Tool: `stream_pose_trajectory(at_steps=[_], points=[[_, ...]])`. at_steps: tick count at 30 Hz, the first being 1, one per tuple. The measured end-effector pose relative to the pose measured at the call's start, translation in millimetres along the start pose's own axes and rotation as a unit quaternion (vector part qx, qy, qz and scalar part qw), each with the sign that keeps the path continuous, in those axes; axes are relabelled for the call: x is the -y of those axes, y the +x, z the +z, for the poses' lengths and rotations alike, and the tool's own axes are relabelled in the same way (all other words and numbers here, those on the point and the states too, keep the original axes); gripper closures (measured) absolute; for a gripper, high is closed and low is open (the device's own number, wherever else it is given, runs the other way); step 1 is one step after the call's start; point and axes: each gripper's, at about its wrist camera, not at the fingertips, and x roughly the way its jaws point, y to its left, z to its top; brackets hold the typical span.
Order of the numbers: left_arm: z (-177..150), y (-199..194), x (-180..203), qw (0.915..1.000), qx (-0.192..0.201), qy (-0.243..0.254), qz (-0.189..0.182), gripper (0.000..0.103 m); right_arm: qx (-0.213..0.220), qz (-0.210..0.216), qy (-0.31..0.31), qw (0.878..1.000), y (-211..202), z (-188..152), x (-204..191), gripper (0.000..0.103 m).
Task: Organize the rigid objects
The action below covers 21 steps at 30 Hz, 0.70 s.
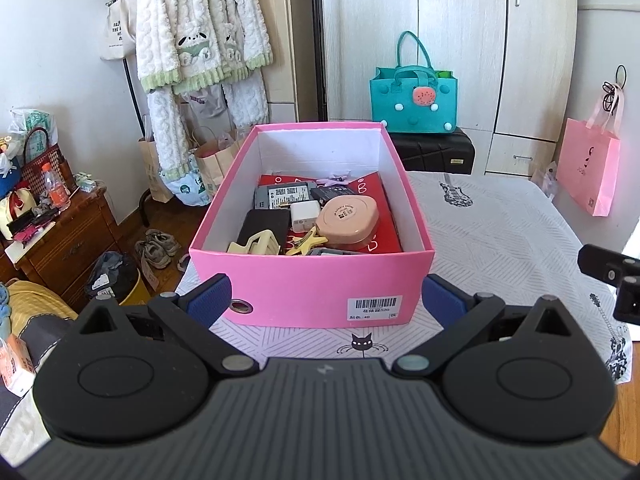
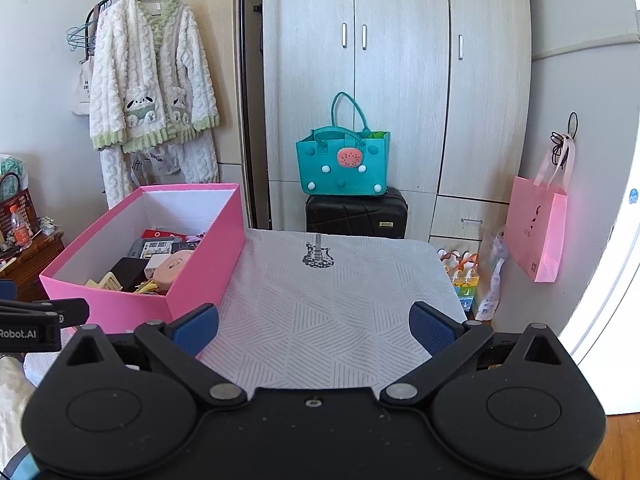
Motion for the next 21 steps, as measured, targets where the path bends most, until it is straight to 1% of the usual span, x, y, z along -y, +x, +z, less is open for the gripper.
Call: stream_pose_trajectory(at_steps=[7, 13, 17, 21], points=[[0.5, -1.1, 0.8, 1.0, 0.0, 0.001, -0.003, 0.0, 0.001, -0.001, 0.001, 1.0, -1.9, -0.7, -1.0, 0.0], [-1.5, -5.4, 2.3, 0.9999, 0.009, 0.004, -0.001, 0.0, 0.001, -0.001, 0.0, 1.0, -2.7, -1.3, -0.8, 0.0], [-3.0, -8.5, 2.2, 0.9998, 0.02, 0.004, 0.008, 0.0, 0.001, -0.001, 0.001, 1.0, -2.4, -1.2, -1.2, 0.0], [-3.0, -7.4, 0.2, 0.9998, 0.017, 0.001, 0.009, 0.0, 0.002, -0.002, 0.004, 1.0, -3.2, -0.8, 0.7, 0.0]])
